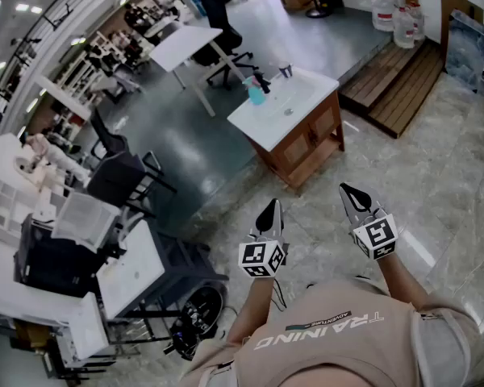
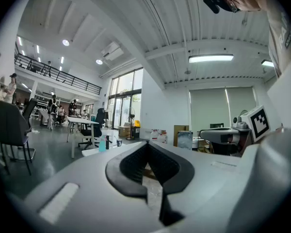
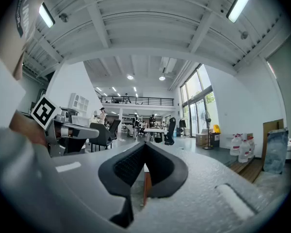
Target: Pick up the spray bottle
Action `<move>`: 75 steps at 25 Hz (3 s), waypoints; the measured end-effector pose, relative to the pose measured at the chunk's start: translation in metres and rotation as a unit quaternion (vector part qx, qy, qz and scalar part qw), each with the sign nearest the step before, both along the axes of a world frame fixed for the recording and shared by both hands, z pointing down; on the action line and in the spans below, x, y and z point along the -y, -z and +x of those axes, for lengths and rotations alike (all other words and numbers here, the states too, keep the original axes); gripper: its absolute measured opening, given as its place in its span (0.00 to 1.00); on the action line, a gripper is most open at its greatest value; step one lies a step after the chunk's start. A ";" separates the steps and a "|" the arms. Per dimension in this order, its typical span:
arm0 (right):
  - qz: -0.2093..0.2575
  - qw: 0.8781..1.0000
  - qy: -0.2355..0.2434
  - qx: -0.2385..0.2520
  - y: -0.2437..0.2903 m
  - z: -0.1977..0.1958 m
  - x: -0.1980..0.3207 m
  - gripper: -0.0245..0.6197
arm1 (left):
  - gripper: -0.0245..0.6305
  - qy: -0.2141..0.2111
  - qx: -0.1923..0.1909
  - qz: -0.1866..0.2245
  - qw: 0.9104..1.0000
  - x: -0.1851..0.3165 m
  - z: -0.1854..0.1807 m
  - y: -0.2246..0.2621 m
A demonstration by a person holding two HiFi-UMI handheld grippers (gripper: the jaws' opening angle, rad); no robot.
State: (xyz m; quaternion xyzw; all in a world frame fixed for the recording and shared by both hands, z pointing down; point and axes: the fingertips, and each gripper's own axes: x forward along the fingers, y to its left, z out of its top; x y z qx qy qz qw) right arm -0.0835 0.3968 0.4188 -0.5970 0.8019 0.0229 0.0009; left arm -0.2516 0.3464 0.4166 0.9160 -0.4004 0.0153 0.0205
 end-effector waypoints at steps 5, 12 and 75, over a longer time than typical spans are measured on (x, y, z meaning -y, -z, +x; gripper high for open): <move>0.013 0.999 0.031 -0.029 0.007 0.002 0.012 0.04 | 0.06 0.007 -0.007 -0.011 1.000 0.002 0.016 -0.013; 0.015 1.000 0.014 -0.021 0.010 0.033 0.015 0.04 | 0.06 0.014 -0.001 -0.008 1.000 -0.002 0.041 -0.016; -0.090 0.988 0.122 0.001 -0.051 0.184 0.345 0.04 | 0.06 0.048 0.021 -0.113 0.992 0.308 0.211 -0.072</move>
